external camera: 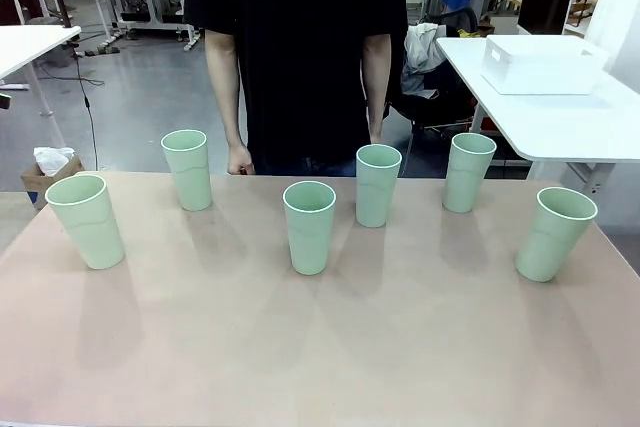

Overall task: Stack the cups and store them in the basket.
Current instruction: Pick up two Reusable plastic cups , one in each hand.

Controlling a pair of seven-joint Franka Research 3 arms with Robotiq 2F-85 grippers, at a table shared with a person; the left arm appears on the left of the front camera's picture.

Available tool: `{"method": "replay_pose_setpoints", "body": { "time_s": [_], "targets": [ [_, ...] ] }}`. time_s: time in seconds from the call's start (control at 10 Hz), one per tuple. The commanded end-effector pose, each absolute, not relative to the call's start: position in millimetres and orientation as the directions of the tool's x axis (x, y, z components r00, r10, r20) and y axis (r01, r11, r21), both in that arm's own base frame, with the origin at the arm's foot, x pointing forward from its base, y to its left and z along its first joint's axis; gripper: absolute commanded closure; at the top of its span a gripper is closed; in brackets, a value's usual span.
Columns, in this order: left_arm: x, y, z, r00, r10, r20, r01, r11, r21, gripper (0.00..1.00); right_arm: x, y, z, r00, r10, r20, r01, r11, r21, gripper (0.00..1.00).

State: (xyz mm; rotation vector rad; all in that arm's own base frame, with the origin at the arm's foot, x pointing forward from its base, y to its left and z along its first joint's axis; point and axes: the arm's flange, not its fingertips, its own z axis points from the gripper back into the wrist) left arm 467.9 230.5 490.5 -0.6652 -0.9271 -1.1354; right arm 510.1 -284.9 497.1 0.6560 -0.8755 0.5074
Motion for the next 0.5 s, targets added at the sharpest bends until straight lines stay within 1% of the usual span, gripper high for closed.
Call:
{"method": "replay_pose_setpoints", "body": {
  "time_s": [0.0,0.4],
  "targets": [
    [467.7,230.9,491.9,0.139,-0.460,0.877,0.951,0.309,0.012,0.00,509.9,-284.4,498.4,0.544,0.138,0.828,-0.648,0.696,0.310,0.00],
    [467.7,230.9,491.9,0.139,-0.460,0.877,0.951,0.309,0.012,0.00,509.9,-284.4,498.4,0.544,0.138,0.828,-0.648,0.696,0.310,0.00]
  ]
}}
